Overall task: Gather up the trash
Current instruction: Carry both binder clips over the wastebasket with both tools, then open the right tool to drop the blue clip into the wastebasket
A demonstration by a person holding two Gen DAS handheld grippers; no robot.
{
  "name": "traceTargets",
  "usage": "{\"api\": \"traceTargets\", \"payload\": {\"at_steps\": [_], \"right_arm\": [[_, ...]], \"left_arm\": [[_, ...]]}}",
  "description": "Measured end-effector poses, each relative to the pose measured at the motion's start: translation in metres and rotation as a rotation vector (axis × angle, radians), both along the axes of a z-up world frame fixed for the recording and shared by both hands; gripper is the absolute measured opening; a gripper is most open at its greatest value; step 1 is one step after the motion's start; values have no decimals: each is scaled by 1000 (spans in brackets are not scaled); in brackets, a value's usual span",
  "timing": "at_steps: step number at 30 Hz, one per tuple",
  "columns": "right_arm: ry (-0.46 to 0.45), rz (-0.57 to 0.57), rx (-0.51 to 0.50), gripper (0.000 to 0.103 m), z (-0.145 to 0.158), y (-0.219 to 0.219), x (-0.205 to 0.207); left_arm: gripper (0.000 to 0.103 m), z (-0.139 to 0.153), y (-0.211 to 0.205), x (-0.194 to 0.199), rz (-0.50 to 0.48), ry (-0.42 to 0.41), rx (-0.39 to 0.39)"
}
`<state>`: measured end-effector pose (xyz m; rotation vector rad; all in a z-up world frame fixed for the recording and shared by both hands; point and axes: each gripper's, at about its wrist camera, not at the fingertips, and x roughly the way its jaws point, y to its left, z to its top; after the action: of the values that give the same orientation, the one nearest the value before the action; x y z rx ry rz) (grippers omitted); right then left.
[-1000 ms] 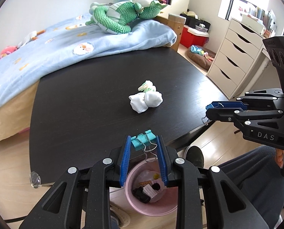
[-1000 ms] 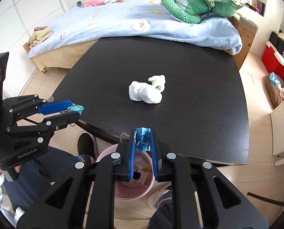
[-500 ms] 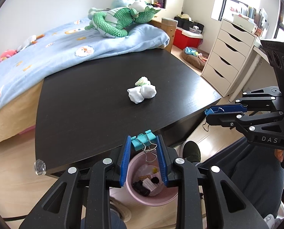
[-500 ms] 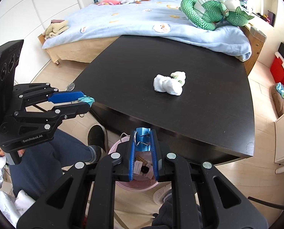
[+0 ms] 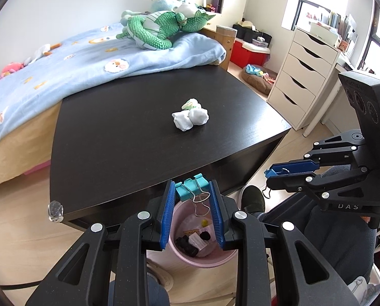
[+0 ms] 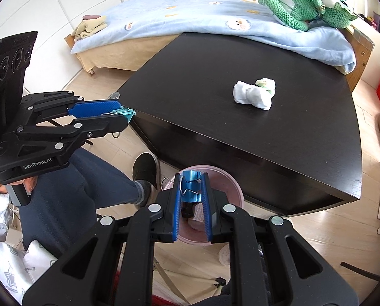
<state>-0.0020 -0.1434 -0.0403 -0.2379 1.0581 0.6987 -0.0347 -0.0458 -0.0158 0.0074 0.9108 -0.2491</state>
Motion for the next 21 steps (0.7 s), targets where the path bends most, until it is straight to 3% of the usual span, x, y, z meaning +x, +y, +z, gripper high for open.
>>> {"api": "traceTargets", "payload": {"at_steps": [5,7,8,12,21], "right_arm": [[8,12,5,17,-2,2,1],[7,6,-1,41,-4,1,2],[5,-1,4,62,-4,0,2],[-9,-32,10,87,-2,-4,4],[-63,-99,12,96,10,-19,6]], "left_arm": [[27,0,2,0,-4,1,-4],[27,0,1,0,-5,0,-3],[27,0,1,-1,-6,1,-3],[27,-2,-1,-1,-15,8,-4],[27,-1,-6,-1,-42,19,-15]]}}
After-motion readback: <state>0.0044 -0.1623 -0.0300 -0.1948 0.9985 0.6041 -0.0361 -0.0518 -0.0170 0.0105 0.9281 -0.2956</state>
